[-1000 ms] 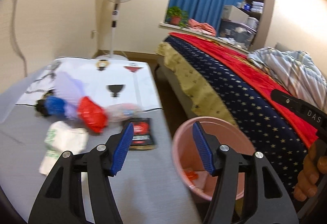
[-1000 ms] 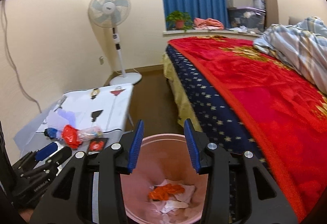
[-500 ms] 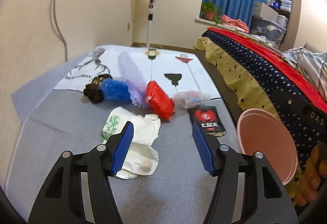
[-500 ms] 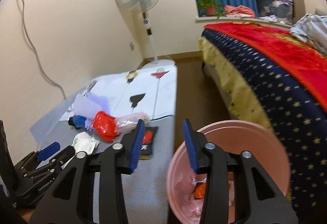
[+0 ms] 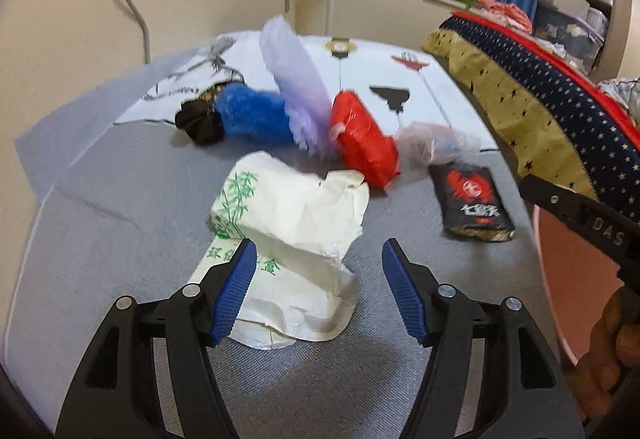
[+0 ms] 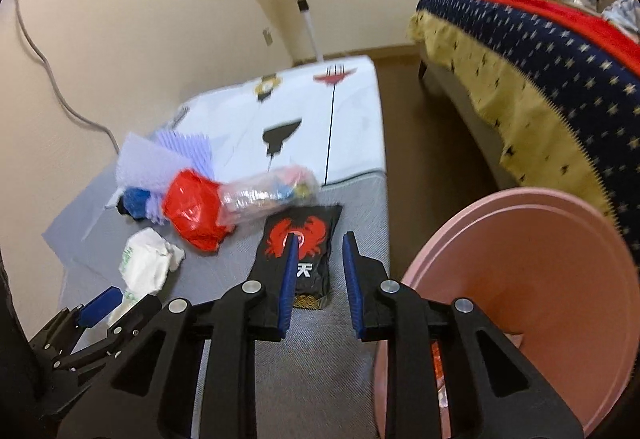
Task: Collect trash
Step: 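Move both grippers back toward the bamboo-print bag and crab snack packet, then grasp the black crab snack packet with the right gripper while the left gripper grasps the bamboo-print bag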
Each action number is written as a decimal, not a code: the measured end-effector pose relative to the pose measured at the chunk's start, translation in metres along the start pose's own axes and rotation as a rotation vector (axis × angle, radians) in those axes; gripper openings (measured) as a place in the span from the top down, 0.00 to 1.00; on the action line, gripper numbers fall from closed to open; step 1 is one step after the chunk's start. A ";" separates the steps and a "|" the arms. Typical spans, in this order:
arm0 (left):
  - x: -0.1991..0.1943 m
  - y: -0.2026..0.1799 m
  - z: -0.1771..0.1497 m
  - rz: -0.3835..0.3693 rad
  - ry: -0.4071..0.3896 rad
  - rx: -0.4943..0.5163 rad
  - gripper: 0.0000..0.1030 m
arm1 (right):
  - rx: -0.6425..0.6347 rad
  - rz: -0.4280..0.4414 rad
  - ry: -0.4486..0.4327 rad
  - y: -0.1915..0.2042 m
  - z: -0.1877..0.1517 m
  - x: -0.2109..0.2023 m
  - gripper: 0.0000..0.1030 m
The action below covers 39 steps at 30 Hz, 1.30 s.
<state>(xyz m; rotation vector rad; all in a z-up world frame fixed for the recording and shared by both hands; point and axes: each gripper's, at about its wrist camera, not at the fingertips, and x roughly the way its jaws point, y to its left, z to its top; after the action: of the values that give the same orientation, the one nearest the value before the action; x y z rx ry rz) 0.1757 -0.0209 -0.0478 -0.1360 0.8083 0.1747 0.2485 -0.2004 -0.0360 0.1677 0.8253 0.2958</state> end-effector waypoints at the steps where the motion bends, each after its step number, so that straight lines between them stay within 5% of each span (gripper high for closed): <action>1: 0.003 0.001 0.000 0.006 0.008 -0.001 0.38 | 0.000 -0.002 0.016 0.000 -0.001 0.005 0.78; 8: 0.008 0.010 0.002 0.013 0.024 -0.022 0.38 | -0.014 -0.020 0.078 0.003 -0.007 0.027 0.91; 14: 0.007 0.012 0.005 -0.003 0.023 -0.034 0.51 | -0.021 -0.027 0.069 0.005 -0.006 0.024 1.00; 18: 0.001 0.015 0.008 -0.009 0.009 -0.044 0.69 | -0.032 -0.022 0.033 0.009 -0.001 0.012 1.00; 19: 0.000 0.016 0.008 -0.015 0.006 -0.050 0.83 | -0.032 -0.019 0.025 0.009 0.000 0.009 1.00; 21: -0.005 0.017 0.009 -0.025 -0.001 -0.052 0.87 | -0.035 -0.011 0.001 0.013 0.001 -0.001 1.00; 39: -0.067 0.021 0.006 -0.090 -0.091 -0.070 0.91 | -0.085 -0.023 -0.144 0.031 -0.002 -0.095 1.00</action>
<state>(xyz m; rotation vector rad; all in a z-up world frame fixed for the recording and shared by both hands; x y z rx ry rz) 0.1303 -0.0063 0.0036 -0.2288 0.7038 0.1232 0.1804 -0.2021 0.0369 0.0986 0.6701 0.2936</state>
